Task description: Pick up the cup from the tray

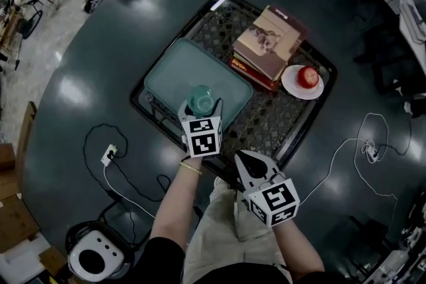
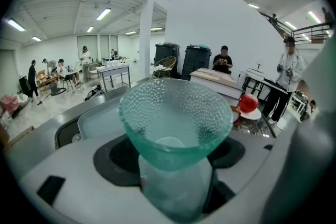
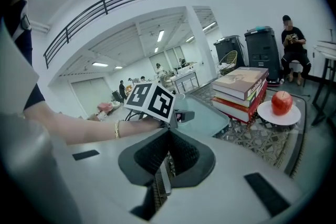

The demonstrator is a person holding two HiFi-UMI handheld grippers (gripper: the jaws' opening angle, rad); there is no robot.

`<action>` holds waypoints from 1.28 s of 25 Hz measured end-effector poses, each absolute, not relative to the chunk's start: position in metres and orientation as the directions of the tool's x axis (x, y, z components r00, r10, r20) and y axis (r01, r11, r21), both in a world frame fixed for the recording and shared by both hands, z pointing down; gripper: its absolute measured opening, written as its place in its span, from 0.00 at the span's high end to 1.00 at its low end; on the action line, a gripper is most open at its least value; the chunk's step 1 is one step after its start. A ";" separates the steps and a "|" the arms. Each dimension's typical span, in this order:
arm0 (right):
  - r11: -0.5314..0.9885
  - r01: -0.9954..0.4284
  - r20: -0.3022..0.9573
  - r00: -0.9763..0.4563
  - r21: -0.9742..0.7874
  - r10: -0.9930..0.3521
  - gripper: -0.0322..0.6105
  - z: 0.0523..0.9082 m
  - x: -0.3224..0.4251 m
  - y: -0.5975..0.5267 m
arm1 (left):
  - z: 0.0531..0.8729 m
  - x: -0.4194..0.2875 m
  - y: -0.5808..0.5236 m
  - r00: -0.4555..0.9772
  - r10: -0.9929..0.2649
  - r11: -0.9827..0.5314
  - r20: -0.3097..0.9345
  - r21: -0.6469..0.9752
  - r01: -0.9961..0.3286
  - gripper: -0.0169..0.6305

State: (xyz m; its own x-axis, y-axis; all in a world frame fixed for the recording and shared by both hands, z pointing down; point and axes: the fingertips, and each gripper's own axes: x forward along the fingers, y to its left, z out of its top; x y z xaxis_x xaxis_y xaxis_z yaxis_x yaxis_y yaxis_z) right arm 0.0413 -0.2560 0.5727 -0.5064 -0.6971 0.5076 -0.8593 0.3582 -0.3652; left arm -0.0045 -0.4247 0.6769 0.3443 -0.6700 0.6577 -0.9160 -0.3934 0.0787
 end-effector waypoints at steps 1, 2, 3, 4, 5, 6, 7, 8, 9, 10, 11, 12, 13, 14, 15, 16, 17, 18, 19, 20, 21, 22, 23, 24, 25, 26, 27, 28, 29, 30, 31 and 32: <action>0.359 -0.860 0.504 -0.505 -0.363 -0.701 0.94 0.570 0.041 -0.255 | 0.673 -0.004 -0.423 0.348 -0.669 -0.399 0.656 0.077 -0.913 0.41; 0.359 -0.860 0.500 -0.504 -0.361 -0.704 0.94 0.568 0.040 -0.255 | 0.669 -0.004 -0.421 0.353 -0.669 -0.406 0.655 0.076 -0.911 0.41; 0.360 -0.861 0.496 -0.503 -0.359 -0.708 0.94 0.565 0.040 -0.254 | 0.665 -0.003 -0.419 0.358 -0.669 -0.412 0.652 0.076 -0.908 0.41; 0.361 -0.862 0.492 -0.502 -0.357 -0.711 0.94 0.562 0.039 -0.254 | 0.661 -0.002 -0.417 0.361 -0.668 -0.416 0.650 0.076 -0.906 0.41; 0.362 -0.862 0.488 -0.501 -0.354 -0.715 0.94 0.560 0.039 -0.253 | 0.658 -0.002 -0.414 0.364 -0.666 -0.419 0.651 0.077 -0.905 0.41; 0.362 -0.863 0.485 -0.499 -0.352 -0.718 0.94 0.557 0.038 -0.251 | 0.654 -0.002 -0.411 0.367 -0.663 -0.423 0.652 0.078 -0.903 0.41; 0.363 -0.864 0.483 -0.497 -0.349 -0.721 0.94 0.554 0.038 -0.250 | 0.651 -0.003 -0.407 0.369 -0.660 -0.426 0.654 0.078 -0.901 0.41; 0.363 -0.865 0.480 -0.495 -0.346 -0.724 0.94 0.552 0.038 -0.248 | 0.648 -0.003 -0.403 0.371 -0.658 -0.430 0.656 0.077 -0.899 0.41; 0.364 -0.867 0.477 -0.493 -0.341 -0.728 0.94 0.549 0.038 -0.247 | 0.644 -0.003 -0.399 0.373 -0.656 -0.435 0.656 0.075 -0.897 0.41; 0.365 -0.868 0.473 -0.491 -0.337 -0.732 0.94 0.546 0.038 -0.246 | 0.639 -0.002 -0.395 0.376 -0.657 -0.440 0.653 0.073 -0.895 0.41; 0.365 -0.870 0.470 -0.488 -0.332 -0.735 0.94 0.543 0.039 -0.245 | 0.634 -0.002 -0.392 0.381 -0.658 -0.446 0.650 0.072 -0.892 0.41; 0.364 -0.872 0.468 -0.484 -0.327 -0.739 0.94 0.540 0.040 -0.244 | 0.629 -0.001 -0.388 0.386 -0.658 -0.450 0.647 0.073 -0.890 0.41; 0.362 -0.874 0.466 -0.480 -0.324 -0.743 0.94 0.537 0.040 -0.242 | 0.625 -0.001 -0.384 0.391 -0.656 -0.454 0.646 0.076 -0.888 0.41; 0.361 -0.876 0.464 -0.477 -0.320 -0.746 0.94 0.535 0.040 -0.240 | 0.622 -0.001 -0.379 0.396 -0.652 -0.458 0.646 0.081 -0.885 0.41; 0.360 -0.878 0.463 -0.474 -0.316 -0.749 0.94 0.532 0.041 -0.237 | 0.619 0.000 -0.374 0.403 -0.647 -0.461 0.647 0.088 -0.883 0.41; 0.360 -0.880 0.463 -0.471 -0.311 -0.751 0.94 0.530 0.041 -0.234 | 0.617 -0.001 -0.368 0.408 -0.643 -0.463 0.648 0.096 -0.881 0.41; 0.360 -0.882 0.463 -0.468 -0.306 -0.753 0.94 0.528 0.041 -0.232 | 0.616 -0.001 -0.363 0.411 -0.639 -0.464 0.650 0.101 -0.880 0.41; 0.359 -0.884 0.464 -0.464 -0.301 -0.755 0.94 0.526 0.041 -0.229 | 0.614 -0.002 -0.358 0.412 -0.637 -0.463 0.651 0.103 -0.880 0.41; 0.357 -0.886 0.464 -0.461 -0.297 -0.757 0.94 0.524 0.041 -0.226 | 0.612 -0.003 -0.354 0.413 -0.636 -0.465 0.652 0.104 -0.879 0.41; 0.354 -0.888 0.463 -0.457 -0.294 -0.759 0.94 0.522 0.042 -0.224 | 0.609 -0.003 -0.349 0.415 -0.634 -0.467 0.653 0.104 -0.878 0.41; 0.352 -0.889 0.462 -0.453 -0.292 -0.762 0.94 0.520 0.042 -0.221 | 0.606 -0.003 -0.344 0.417 -0.632 -0.470 0.653 0.105 -0.876 0.41; 0.351 -0.891 0.461 -0.450 -0.288 -0.765 0.94 0.518 0.042 -0.219 | 0.603 -0.004 -0.339 0.421 -0.630 -0.473 0.653 0.109 -0.875 0.41; 0.350 -0.892 0.459 -0.448 -0.285 -0.767 0.94 0.516 0.042 -0.217 | 0.600 -0.004 -0.334 0.426 -0.627 -0.476 0.652 0.112 -0.872 0.41; 0.350 -0.893 0.457 -0.446 -0.282 -0.770 0.94 0.514 0.041 -0.216 | 0.598 -0.004 -0.329 0.430 -0.626 -0.479 0.651 0.115 -0.870 0.41; 0.351 -0.894 0.453 -0.445 -0.279 -0.772 0.94 0.512 0.040 -0.214 | 0.596 -0.005 -0.324 0.433 -0.625 -0.483 0.650 0.115 -0.868 0.41; 0.353 -0.894 0.450 -0.444 -0.276 -0.775 0.94 0.509 0.039 -0.213 | 0.594 -0.006 -0.319 0.436 -0.625 -0.487 0.648 0.113 -0.866 0.41; 0.355 -0.894 0.447 -0.444 -0.273 -0.777 0.94 0.507 0.038 -0.211 | 0.591 -0.006 -0.314 0.438 -0.625 -0.491 0.646 0.110 -0.864 0.41; 0.357 -0.894 0.444 -0.445 -0.269 -0.778 0.94 0.505 0.037 -0.210 | 0.589 -0.007 -0.308 0.440 -0.625 -0.495 0.645 0.108 -0.862 0.41; 0.361 -0.894 0.442 -0.445 -0.265 -0.779 0.94 0.503 0.036 -0.209 | 0.585 -0.007 -0.303 0.442 -0.624 -0.500 0.644 0.106 -0.860 0.41; 0.363 -0.894 0.439 -0.445 -0.261 -0.781 0.94 0.501 0.036 -0.208 | 0.581 -0.008 -0.298 0.445 -0.622 -0.504 0.644 0.106 -0.857 0.41; 0.365 -0.895 0.437 -0.444 -0.256 -0.782 0.94 0.499 0.035 -0.207 | 0.578 -0.009 -0.293 0.448 -0.620 -0.508 0.644 0.106 -0.855 0.41; 0.366 -0.896 0.435 -0.443 -0.252 -0.784 0.94 0.497 0.035 -0.206 | 0.575 -0.010 -0.287 0.452 -0.618 -0.511 0.643 0.108 -0.853 0.41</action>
